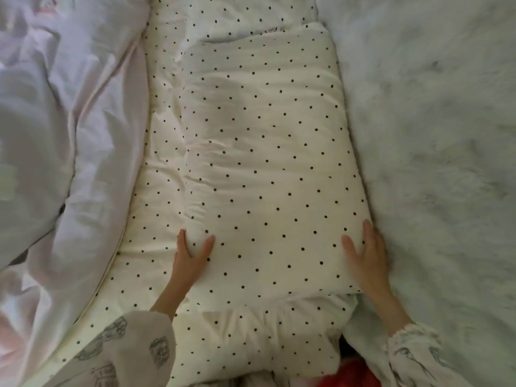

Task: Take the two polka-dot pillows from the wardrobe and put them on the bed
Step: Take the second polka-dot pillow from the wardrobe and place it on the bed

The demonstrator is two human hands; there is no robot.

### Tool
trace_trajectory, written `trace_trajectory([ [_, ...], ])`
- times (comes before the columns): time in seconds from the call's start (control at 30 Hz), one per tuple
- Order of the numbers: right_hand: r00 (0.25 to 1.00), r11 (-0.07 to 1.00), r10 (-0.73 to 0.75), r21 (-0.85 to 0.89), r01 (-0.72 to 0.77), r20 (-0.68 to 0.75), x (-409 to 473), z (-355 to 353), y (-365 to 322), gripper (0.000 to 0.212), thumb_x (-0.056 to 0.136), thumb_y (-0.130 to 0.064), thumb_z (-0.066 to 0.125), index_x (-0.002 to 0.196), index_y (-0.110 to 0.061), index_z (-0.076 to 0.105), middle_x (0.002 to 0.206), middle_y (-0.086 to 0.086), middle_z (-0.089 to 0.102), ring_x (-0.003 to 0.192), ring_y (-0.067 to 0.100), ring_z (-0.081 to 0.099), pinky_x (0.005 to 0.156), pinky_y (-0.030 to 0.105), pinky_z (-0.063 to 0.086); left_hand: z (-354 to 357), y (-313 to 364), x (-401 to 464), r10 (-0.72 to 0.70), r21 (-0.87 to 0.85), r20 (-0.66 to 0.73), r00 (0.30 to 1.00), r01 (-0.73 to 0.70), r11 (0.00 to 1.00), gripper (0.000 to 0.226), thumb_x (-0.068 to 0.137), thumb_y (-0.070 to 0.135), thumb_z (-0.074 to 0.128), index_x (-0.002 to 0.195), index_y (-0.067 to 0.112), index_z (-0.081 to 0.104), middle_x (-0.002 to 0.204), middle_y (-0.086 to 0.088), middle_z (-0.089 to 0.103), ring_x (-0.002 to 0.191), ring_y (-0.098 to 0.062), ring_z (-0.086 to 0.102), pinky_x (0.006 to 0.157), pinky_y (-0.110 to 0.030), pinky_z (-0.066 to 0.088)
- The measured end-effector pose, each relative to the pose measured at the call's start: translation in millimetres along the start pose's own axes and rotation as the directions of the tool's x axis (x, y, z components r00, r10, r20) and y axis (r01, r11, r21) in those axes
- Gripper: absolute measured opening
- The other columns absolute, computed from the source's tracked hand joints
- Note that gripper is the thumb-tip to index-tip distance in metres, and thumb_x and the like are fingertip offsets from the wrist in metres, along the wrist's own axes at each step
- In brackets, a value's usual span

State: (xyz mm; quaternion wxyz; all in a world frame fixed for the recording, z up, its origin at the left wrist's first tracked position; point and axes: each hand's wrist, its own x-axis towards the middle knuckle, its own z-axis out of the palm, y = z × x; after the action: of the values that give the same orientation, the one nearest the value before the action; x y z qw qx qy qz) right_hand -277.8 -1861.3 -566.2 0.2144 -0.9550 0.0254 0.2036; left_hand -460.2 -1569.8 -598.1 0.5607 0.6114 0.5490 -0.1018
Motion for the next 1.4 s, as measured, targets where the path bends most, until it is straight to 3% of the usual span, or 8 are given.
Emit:
trace_trajectory([
  [0.2, 0.996, 0.939, 0.073, 0.333, -0.086, 0.053, -7.5, 1.1, 22.2, 0.081, 0.077, -0.055, 0.061, 0.143, -0.03, 0.023, 0.145, 0.002, 0.036, 0.131, 0.023, 0.035, 0.109, 0.043, 0.028, -2.5, -19.3, -14.2, -0.036, -0.09, 0.046, 0.998, 0.04, 0.995, 0.097, 0.067, 0.067, 0.059, 0.145, 0.029, 0.014, 0.143, -0.003, 0.038, 0.123, -0.028, 0.044, 0.102, -0.046, 0.039],
  [0.5, 0.999, 0.924, 0.039, 0.38, -0.042, 0.015, -16.9, -4.0, 24.2, 0.088, 0.071, -0.06, 0.065, 0.14, -0.023, 0.025, 0.139, 0.004, 0.04, 0.127, 0.026, 0.037, 0.106, 0.048, 0.032, -7.7, -28.1, -40.7, 0.065, -0.123, 0.064, 0.996, -0.056, 0.991, 0.102, 0.056, 0.077, 0.063, 0.139, 0.035, 0.019, 0.123, 0.005, 0.048, 0.098, -0.015, 0.053, 0.067, -0.025, 0.045],
  [0.63, 0.998, 0.942, 0.04, 0.335, -0.025, -0.04, -34.1, -12.4, 28.4, 0.087, 0.069, -0.062, 0.065, 0.138, -0.024, 0.028, 0.135, 0.005, 0.043, 0.123, 0.027, 0.04, 0.102, 0.046, 0.034, -9.3, -36.6, -57.7, 0.082, -0.113, 0.028, 0.996, -0.079, 0.99, 0.102, 0.056, 0.077, 0.063, 0.139, 0.036, 0.019, 0.126, 0.005, 0.048, 0.106, -0.02, 0.054, 0.08, -0.036, 0.05],
  [0.73, 0.995, 0.944, 0.101, 0.313, -0.103, 0.02, -40.9, -9.6, 37.3, 0.092, 0.068, -0.061, 0.067, 0.14, -0.023, 0.025, 0.138, 0.011, 0.041, 0.125, 0.03, 0.038, 0.105, 0.048, 0.031, -3.7, -46.5, -59.5, 0.069, -0.073, 0.037, 0.997, -0.066, 0.995, 0.093, 0.072, 0.064, 0.061, 0.144, 0.031, 0.012, 0.136, -0.002, 0.045, 0.114, -0.025, 0.052, 0.094, -0.044, 0.047],
  [0.93, 0.99, 0.928, 0.142, 0.345, -0.142, 0.026, -39.5, -3.8, 44.4, 0.096, 0.068, -0.057, 0.07, 0.142, -0.015, 0.025, 0.139, 0.014, 0.039, 0.126, 0.031, 0.037, 0.102, 0.039, 0.03, 4.1, -51.3, -55.9, 0.088, -0.085, 0.032, 0.996, -0.085, 0.993, 0.081, 0.083, 0.05, 0.057, 0.145, 0.032, 0.008, 0.138, -0.006, 0.044, 0.117, -0.027, 0.05, 0.097, -0.047, 0.045],
  [1.1, 0.987, 0.925, 0.158, 0.35, -0.15, 0.007, -41.4, -4.2, 46.3, 0.094, 0.066, -0.06, 0.069, 0.139, -0.013, 0.031, 0.136, 0.013, 0.045, 0.124, 0.031, 0.041, 0.103, 0.043, 0.035, 5.2, -51.8, -55.6, 0.075, -0.037, 0.049, 0.996, -0.073, 0.997, 0.078, 0.086, 0.049, 0.052, 0.146, 0.035, 0.003, 0.139, -0.007, 0.044, 0.117, -0.03, 0.05, 0.096, -0.048, 0.045],
  [1.27, 0.974, 0.94, 0.186, 0.264, -0.215, 0.131, -33.9, -7.9, 48.4, 0.092, 0.07, -0.06, 0.066, 0.139, -0.011, 0.031, 0.136, 0.014, 0.046, 0.124, 0.032, 0.042, 0.103, 0.046, 0.035, 8.4, -44.2, -47.3, -0.012, 0.171, 0.015, 1.0, 0.009, 0.985, 0.081, 0.088, 0.051, 0.046, 0.147, 0.027, -0.004, 0.143, -0.02, 0.034, 0.121, -0.04, 0.043, 0.096, -0.049, 0.043],
  [1.4, 0.983, 0.973, 0.147, 0.165, -0.164, 0.106, -34.8, -11.9, 39.0, 0.082, 0.078, -0.053, 0.062, 0.139, -0.009, 0.029, 0.137, 0.016, 0.046, 0.122, 0.033, 0.044, 0.101, 0.046, 0.037, 12.3, -34.5, -51.1, 0.032, 0.417, -0.108, 0.994, 0.016, 0.909, 0.073, 0.091, 0.048, 0.043, 0.146, 0.026, 0.001, 0.149, -0.022, 0.019, 0.13, -0.044, 0.03, 0.102, -0.054, 0.032],
])
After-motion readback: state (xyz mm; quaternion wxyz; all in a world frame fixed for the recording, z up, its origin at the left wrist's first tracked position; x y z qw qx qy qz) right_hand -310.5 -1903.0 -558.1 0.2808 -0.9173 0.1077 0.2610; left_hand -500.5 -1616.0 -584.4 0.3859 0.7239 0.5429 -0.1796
